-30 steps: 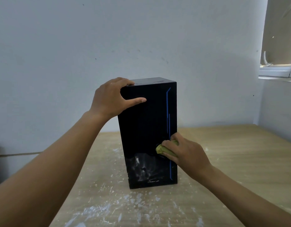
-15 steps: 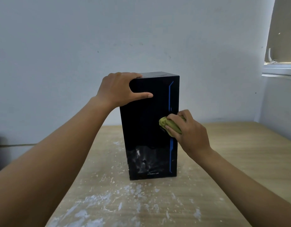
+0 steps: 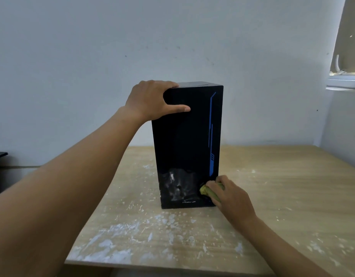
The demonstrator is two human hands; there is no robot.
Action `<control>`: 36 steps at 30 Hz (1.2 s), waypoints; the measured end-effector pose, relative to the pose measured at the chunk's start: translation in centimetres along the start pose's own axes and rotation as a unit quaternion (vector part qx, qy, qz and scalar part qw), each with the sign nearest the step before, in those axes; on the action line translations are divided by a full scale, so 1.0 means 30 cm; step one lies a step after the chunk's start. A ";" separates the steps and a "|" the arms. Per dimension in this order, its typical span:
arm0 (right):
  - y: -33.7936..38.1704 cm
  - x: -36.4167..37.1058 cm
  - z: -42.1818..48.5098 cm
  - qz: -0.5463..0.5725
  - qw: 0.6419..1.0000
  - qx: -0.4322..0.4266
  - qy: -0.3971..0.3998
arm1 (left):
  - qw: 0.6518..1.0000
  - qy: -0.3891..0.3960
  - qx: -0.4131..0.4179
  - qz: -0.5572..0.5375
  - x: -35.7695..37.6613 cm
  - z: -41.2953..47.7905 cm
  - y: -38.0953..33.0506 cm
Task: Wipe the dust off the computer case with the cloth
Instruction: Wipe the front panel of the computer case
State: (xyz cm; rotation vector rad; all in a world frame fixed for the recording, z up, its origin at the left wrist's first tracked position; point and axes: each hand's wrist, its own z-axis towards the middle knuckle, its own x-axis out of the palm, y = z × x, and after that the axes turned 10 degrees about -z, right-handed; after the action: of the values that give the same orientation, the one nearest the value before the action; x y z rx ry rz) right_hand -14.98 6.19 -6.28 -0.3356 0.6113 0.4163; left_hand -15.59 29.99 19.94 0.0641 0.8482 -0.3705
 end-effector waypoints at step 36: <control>0.006 0.018 0.006 0.110 0.988 0.095 -0.045 | 0.996 -0.078 0.037 0.012 0.034 0.001 0.026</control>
State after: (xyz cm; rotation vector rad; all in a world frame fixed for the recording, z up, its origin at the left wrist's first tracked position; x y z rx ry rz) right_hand -14.59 6.57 -6.51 -0.0656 0.5958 0.5778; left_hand -14.67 30.40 19.13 0.1127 0.6778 -0.3792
